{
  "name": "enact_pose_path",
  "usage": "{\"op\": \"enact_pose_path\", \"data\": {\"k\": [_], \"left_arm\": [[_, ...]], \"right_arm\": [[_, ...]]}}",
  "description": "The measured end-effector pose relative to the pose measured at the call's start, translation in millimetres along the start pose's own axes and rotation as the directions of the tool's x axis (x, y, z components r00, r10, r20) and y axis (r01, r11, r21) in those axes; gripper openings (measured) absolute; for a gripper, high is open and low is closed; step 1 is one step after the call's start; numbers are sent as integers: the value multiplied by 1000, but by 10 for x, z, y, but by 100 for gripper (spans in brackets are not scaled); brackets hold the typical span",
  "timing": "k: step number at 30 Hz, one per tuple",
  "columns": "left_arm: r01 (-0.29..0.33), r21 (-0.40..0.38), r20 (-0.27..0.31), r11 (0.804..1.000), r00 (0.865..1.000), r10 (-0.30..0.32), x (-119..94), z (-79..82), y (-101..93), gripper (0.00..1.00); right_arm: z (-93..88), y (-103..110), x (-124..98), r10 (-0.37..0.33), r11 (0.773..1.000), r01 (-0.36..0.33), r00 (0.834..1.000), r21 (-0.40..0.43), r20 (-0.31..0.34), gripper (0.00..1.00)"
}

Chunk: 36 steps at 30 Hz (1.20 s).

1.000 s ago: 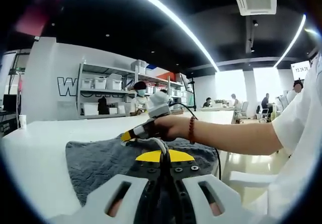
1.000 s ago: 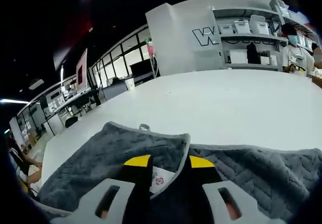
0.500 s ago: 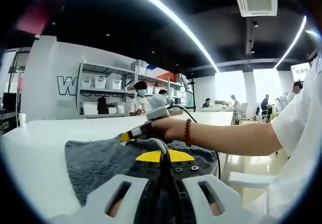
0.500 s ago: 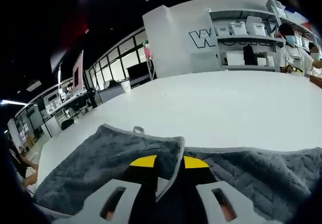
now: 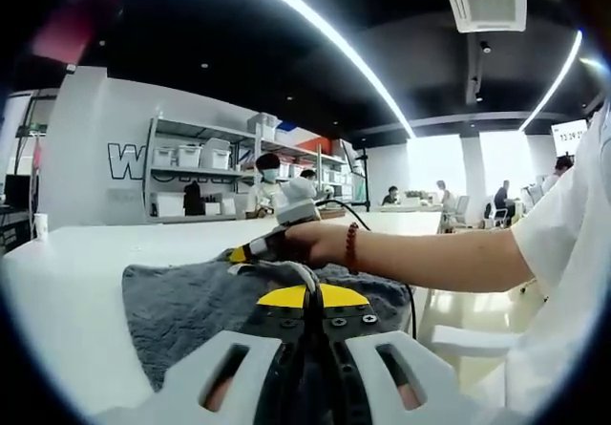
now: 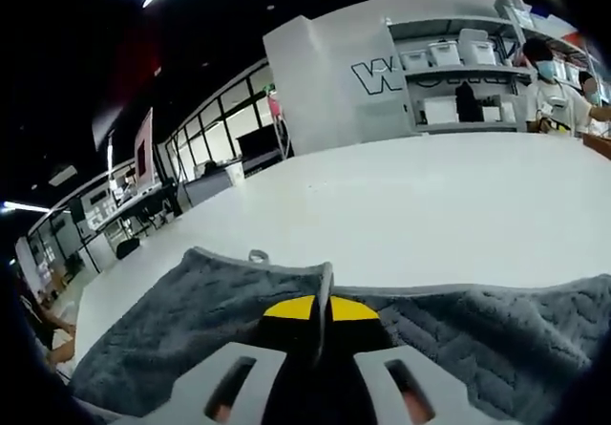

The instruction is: Open the folded towel by lifting each exposed corner and separating the folded layers until the towel lies flat within the target outline without major curled edges

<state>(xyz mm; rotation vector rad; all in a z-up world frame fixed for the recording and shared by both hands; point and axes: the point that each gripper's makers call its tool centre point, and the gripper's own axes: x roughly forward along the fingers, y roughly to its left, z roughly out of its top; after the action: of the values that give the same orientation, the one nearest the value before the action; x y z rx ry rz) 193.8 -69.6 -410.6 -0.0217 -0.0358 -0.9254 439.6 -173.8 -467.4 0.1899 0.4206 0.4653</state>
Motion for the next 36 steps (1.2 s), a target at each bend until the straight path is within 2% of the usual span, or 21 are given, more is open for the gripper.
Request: {"op": "enact_pose_path", "data": {"k": [2, 11, 20, 28, 32, 34, 36], "left_arm": [[3, -1, 3, 1000, 1000, -3, 3, 5, -7, 2], [26, -8, 4, 1000, 1000, -26, -3, 18, -44, 2], [91, -71, 36, 993, 995, -89, -34, 92, -136, 1], [98, -53, 42, 994, 995, -96, -70, 154, -187, 1], [112, -57, 50, 992, 993, -109, -94, 216, -213, 1], [97, -62, 69, 993, 993, -92, -110, 260, -188, 1], [107, -74, 64, 992, 993, -103, -119, 256, -178, 1]], "right_arm": [[12, -16, 9, -7, 999, 7, 1000, 33, 1, 0], [96, -33, 53, 8, 997, -9, 1000, 75, 13, 0], [214, -49, 44, 17, 989, -20, 1000, 146, 24, 0], [387, -17, 12, -3, 998, 0, 999, 61, 48, 0], [433, 8, -2, 2, 998, -6, 999, 58, 55, 0], [425, 36, -8, 8, 1000, -9, 999, 22, 48, 0], [451, 35, -14, 2, 1000, -3, 999, 20, 51, 0]]}}
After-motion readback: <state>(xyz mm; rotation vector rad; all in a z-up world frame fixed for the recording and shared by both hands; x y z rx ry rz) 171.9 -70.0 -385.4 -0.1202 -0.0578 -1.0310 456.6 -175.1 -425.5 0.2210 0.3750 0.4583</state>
